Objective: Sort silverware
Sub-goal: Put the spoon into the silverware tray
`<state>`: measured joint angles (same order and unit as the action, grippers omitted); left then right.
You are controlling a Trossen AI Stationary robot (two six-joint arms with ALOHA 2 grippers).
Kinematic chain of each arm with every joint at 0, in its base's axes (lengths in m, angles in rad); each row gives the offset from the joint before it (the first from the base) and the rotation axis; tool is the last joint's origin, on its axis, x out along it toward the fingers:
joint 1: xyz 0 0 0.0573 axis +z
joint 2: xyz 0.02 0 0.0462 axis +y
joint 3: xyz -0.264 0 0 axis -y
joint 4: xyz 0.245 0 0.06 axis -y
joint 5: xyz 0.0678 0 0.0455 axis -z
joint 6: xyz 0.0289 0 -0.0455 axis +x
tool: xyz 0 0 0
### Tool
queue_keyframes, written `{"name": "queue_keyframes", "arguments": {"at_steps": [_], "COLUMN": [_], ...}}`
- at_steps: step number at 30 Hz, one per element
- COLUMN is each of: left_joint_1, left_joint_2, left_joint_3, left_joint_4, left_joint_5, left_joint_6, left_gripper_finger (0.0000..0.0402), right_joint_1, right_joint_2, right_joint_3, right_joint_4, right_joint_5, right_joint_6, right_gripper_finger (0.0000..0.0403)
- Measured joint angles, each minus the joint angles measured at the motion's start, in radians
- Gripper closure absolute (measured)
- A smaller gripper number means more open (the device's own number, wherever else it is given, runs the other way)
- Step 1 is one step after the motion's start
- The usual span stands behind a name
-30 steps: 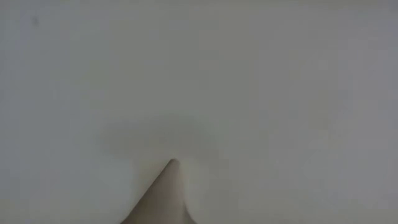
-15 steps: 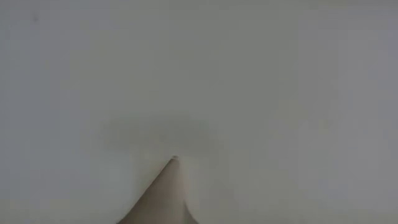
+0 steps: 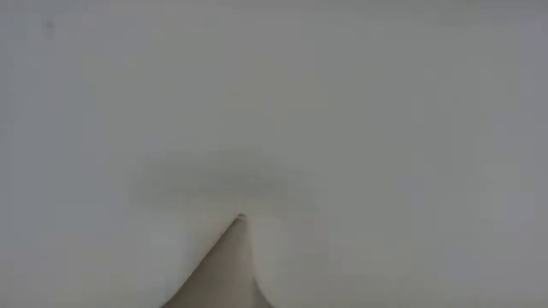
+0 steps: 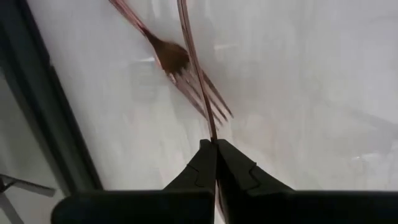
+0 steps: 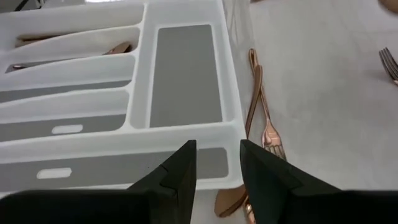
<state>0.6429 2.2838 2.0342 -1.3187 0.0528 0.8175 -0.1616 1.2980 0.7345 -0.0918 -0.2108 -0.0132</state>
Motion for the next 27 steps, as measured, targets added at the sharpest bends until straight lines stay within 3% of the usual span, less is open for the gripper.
{"name": "queue_keyframes", "arguments": {"at_steps": [5,9,20,27], "left_joint_1": [-0.013,-0.067,-0.435,-0.648], "left_joint_2": [-0.036,-0.078,-0.111,-0.112], "left_joint_3": [0.053,0.055,0.047,0.038], "left_joint_4": [-0.103,-0.19,-0.251,-0.254], "left_joint_5": [0.027,0.191,0.235,0.234], "left_joint_6": [-0.055,-0.102,-0.181,-0.249], "left_gripper_finger": [0.04,0.0401,0.0401,0.0401], "right_joint_1": [0.0,0.0,0.0,0.0], "right_joint_2": [0.0,0.0,0.0,0.0], "right_joint_3": [0.0,0.0,0.0,-0.001], "right_joint_4": [-0.003,-0.013,-0.069,-0.201], "right_joint_5": [0.003,0.005,0.005,0.003], "right_joint_6": [-0.019,-0.04,-0.085,-0.087], "right_gripper_finger": [0.0289,0.0289,0.0289,0.0289]}}
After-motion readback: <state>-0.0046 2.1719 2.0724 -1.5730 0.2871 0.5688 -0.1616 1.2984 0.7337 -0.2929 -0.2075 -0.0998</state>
